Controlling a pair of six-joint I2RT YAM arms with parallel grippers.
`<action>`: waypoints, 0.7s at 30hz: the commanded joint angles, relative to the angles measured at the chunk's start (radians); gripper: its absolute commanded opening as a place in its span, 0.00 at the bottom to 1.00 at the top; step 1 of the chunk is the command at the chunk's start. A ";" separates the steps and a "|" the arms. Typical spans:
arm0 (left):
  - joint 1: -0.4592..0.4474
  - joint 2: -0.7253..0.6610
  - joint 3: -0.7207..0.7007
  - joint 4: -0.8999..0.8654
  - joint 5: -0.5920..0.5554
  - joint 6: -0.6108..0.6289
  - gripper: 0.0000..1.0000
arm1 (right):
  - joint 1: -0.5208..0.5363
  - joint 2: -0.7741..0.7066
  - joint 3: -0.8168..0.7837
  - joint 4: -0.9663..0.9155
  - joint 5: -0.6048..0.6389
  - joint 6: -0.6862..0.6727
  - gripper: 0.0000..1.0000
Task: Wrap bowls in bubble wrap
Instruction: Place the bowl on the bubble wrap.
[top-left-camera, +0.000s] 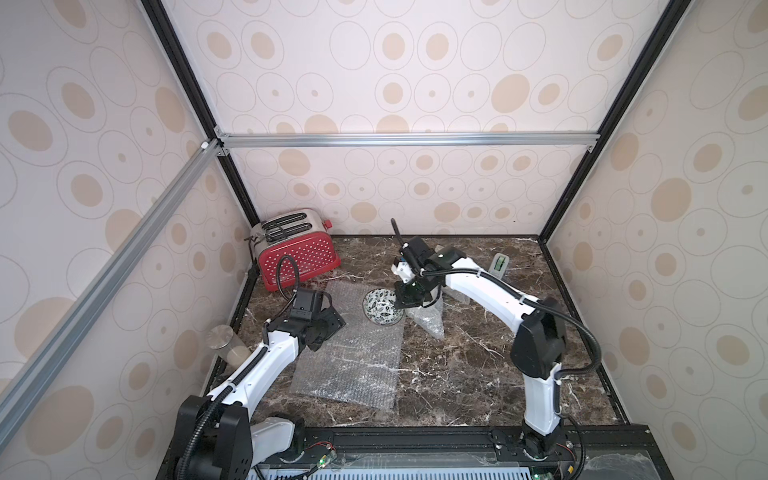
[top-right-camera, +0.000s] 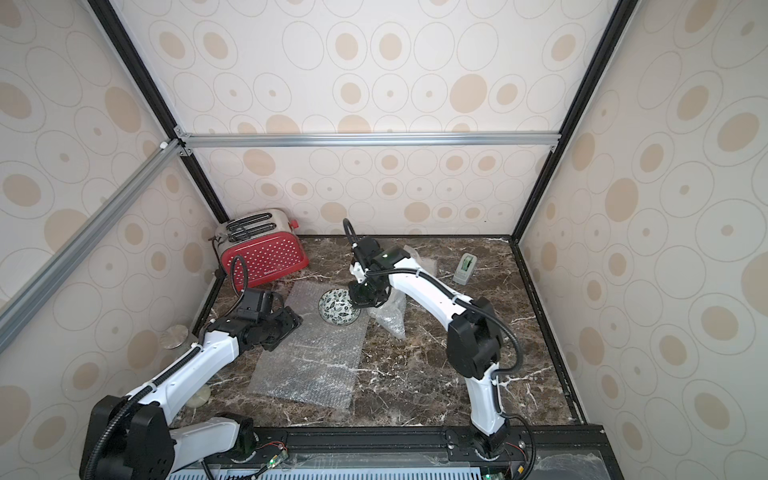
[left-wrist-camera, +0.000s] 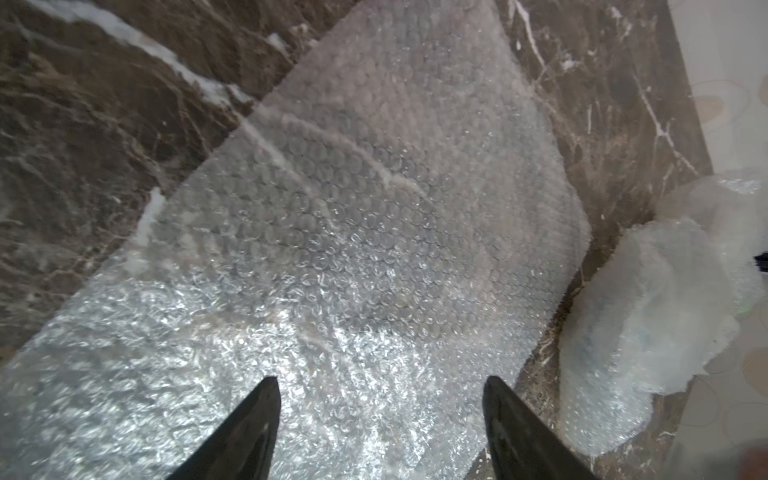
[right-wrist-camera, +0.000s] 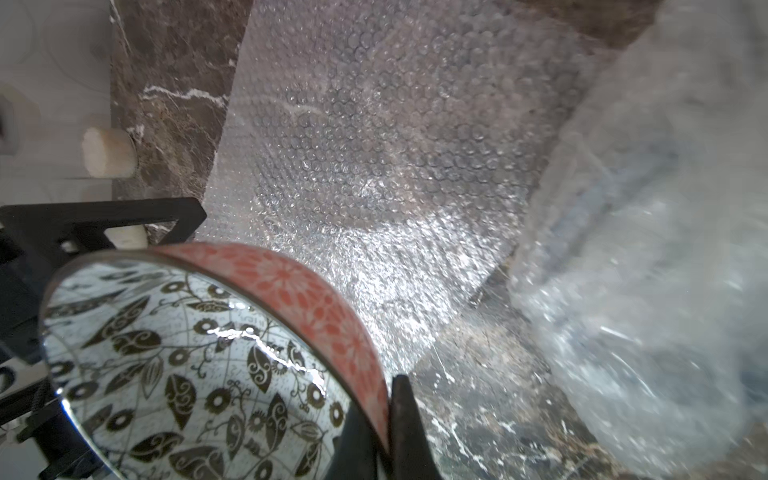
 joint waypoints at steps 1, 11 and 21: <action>0.050 0.035 0.036 -0.104 -0.102 0.027 0.78 | 0.043 0.107 0.115 -0.059 0.028 0.019 0.00; 0.129 0.050 0.017 -0.104 -0.170 0.025 0.79 | 0.097 0.388 0.486 -0.238 0.069 0.016 0.00; 0.136 0.135 0.037 -0.070 -0.161 0.052 0.79 | 0.116 0.442 0.499 -0.202 0.083 0.028 0.01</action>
